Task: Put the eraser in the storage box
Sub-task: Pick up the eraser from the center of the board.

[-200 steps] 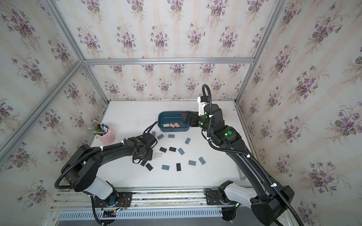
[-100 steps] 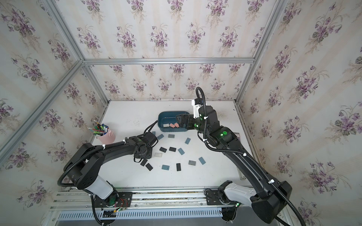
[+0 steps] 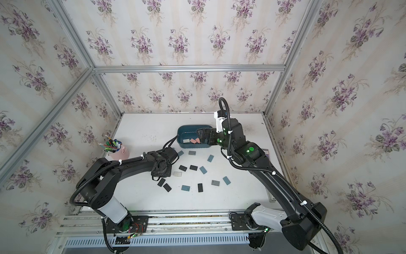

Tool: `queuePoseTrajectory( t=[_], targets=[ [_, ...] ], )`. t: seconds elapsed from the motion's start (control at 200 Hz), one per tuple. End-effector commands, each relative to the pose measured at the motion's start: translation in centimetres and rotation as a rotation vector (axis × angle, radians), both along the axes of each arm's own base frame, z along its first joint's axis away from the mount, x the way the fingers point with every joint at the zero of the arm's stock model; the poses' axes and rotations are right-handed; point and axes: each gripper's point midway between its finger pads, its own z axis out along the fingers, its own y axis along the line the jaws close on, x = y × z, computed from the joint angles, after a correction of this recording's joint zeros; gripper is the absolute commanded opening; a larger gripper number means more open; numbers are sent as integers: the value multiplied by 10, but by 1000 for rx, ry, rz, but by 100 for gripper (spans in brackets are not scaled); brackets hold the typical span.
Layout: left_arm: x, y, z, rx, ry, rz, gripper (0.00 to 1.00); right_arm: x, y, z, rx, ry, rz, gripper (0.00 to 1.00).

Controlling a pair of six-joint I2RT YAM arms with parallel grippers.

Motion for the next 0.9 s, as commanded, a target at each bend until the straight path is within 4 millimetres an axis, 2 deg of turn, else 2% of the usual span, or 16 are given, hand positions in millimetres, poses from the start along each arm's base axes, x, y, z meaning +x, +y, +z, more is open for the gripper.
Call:
queuePoseTrajectory(
  t=[0.0,0.55,0.894],
  targets=[
    [-18,9,-7,27,80,13,15,3,2,8,14,-28,-1,100],
    [-3,-1,40,31,-17,-5,10,0,-2,10,8,-40,-13,100],
    [2,-6,48,32,-35,-11,9,-2,-5,10,6,-47,-19,100]
  ],
)
